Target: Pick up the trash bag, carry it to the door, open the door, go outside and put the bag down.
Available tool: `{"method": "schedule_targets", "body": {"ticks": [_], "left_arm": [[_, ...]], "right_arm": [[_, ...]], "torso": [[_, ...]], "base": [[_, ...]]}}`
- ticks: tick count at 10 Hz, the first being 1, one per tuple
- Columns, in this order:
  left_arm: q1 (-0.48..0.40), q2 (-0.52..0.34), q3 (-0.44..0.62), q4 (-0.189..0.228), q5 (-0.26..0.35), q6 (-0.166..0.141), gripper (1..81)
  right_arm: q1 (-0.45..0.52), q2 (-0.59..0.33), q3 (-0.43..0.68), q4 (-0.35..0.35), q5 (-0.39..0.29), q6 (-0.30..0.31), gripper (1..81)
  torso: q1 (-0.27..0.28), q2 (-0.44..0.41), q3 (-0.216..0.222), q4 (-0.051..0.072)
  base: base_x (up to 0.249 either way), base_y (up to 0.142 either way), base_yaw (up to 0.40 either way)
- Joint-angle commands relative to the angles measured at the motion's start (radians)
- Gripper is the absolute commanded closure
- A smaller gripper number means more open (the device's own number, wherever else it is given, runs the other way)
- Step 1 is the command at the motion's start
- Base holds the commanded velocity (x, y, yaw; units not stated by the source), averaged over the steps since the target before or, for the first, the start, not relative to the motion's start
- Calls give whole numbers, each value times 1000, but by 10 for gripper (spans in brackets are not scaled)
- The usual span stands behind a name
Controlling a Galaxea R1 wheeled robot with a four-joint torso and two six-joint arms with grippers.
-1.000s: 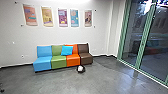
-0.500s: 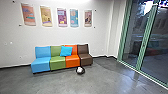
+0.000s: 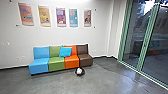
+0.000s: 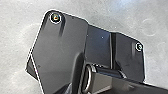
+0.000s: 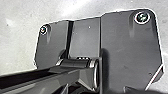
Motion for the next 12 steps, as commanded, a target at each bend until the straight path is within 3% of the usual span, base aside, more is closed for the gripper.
{"method": "schedule_targets", "body": {"ticks": [1,7,12], "left_arm": [[-57,4,8,-3,50,4,10],[-57,6,8,-3,50,4,10],[-57,6,8,-3,50,4,10]], "right_arm": [[59,7,8,-10,-49,-5,10],[59,7,8,-10,-49,-5,10],[59,7,5,-10,-49,-5,10]], "torso": [[0,0,0,0],[1,0,0,0],[1,0,0,0]], "base": [[144,0,0],[144,0,0],[144,67,0]]}}
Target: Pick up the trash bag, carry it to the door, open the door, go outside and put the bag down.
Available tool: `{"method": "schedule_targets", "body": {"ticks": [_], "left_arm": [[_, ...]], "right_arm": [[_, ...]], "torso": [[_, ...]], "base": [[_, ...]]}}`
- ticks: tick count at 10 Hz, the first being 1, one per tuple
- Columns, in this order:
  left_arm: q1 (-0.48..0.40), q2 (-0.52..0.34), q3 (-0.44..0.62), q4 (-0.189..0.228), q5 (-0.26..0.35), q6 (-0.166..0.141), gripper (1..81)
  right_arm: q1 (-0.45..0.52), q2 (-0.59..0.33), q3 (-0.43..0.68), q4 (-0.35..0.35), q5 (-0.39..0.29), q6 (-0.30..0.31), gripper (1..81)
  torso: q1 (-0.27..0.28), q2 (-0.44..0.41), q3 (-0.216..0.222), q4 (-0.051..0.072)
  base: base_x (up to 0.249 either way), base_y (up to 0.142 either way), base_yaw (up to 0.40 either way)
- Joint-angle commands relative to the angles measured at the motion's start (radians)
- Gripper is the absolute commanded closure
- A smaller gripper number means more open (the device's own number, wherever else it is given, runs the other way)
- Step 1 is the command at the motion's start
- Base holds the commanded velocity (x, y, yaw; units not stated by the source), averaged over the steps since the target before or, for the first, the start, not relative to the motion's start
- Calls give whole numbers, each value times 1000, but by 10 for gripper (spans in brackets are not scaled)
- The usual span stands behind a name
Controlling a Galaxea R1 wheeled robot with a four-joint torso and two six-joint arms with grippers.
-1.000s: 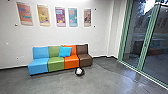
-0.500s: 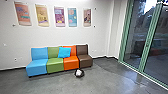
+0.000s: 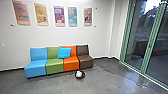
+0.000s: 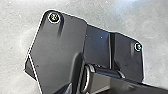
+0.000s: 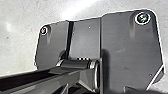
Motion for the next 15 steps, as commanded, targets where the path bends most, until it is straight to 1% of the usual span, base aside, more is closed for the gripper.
{"method": "schedule_targets", "body": {"ticks": [1,9,13,15], "left_arm": [[-57,2,5,-3,50,4,10],[-57,1,5,-4,50,4,10],[-57,1,5,-4,50,4,10],[-57,-2,5,-4,50,4,10]], "right_arm": [[56,5,5,-10,-49,-5,10],[56,5,7,-8,-49,-4,10],[61,5,8,4,-49,-2,10],[59,5,8,4,-49,4,10]], "torso": [[0,0,0,0],[0,0,0,0],[0,0,0,0],[0,0,0,0]], "base": [[144,68,0],[144,68,0],[144,67,0],[144,0,0]]}}
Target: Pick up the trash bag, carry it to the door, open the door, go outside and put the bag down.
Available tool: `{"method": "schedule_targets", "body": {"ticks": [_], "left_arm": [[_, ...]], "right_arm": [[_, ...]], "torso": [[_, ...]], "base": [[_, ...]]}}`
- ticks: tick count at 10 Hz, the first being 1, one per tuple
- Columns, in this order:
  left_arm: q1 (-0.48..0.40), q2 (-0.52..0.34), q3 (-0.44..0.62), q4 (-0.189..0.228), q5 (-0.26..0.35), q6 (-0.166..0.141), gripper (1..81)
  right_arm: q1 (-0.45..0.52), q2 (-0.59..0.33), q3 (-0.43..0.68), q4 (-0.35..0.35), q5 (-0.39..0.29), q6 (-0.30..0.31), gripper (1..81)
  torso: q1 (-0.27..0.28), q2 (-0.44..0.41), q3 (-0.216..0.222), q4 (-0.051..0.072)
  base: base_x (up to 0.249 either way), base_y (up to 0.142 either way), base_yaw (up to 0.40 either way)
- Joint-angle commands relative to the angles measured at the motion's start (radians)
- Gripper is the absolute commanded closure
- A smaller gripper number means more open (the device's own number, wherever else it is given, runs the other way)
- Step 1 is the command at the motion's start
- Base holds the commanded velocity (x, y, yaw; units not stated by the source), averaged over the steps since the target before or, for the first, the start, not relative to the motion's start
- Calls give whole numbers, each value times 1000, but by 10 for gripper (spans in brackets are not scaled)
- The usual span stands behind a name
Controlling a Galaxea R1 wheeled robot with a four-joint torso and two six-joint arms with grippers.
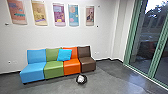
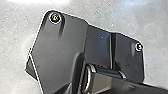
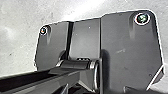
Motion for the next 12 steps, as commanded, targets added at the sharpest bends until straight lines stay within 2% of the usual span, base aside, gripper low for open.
{"method": "schedule_targets", "body": {"ticks": [1,9,12], "left_arm": [[-56,3,5,-4,50,4,10],[-56,6,5,-4,50,2,10],[-56,3,5,-4,50,2,10]], "right_arm": [[59,5,7,3,-48,-1,10],[60,8,8,-1,-51,-4,10],[61,9,10,-3,-49,-4,10]], "torso": [[0,0,0,0],[0,0,0,0],[0,0,0,0]], "base": [[142,0,0],[142,0,0],[142,64,0]]}}
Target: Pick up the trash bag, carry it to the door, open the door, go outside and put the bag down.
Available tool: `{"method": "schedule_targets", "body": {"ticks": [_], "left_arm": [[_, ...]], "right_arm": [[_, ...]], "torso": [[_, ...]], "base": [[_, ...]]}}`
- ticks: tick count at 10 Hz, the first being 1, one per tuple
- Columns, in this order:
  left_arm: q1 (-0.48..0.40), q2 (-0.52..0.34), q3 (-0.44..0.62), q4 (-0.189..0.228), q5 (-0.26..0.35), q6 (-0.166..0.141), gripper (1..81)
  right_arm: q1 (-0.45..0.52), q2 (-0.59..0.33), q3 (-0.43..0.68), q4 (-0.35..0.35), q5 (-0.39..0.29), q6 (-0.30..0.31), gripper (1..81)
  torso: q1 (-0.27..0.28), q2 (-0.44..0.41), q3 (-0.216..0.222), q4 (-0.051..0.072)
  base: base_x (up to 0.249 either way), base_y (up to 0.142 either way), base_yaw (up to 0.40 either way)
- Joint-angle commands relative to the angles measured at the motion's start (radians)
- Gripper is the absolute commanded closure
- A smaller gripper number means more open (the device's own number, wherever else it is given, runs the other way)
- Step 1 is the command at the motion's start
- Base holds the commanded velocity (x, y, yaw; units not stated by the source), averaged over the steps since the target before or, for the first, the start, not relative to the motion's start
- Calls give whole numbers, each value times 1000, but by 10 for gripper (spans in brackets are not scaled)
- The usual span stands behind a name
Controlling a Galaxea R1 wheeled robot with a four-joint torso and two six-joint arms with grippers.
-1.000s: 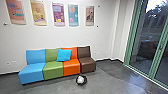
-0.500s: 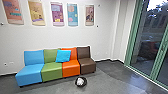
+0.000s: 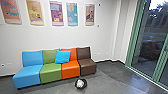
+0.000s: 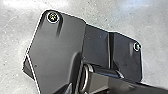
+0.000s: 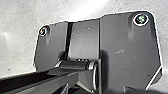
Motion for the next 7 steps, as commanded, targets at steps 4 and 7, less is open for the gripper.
{"method": "schedule_targets", "body": {"ticks": [4,7], "left_arm": [[-56,-1,4,-3,52,4,10],[-56,-1,4,-3,53,2,10]], "right_arm": [[57,9,10,0,-50,2,10],[57,9,10,3,-50,5,10]], "torso": [[0,0,0,0],[0,0,0,0]], "base": [[142,66,0],[142,66,0]]}}
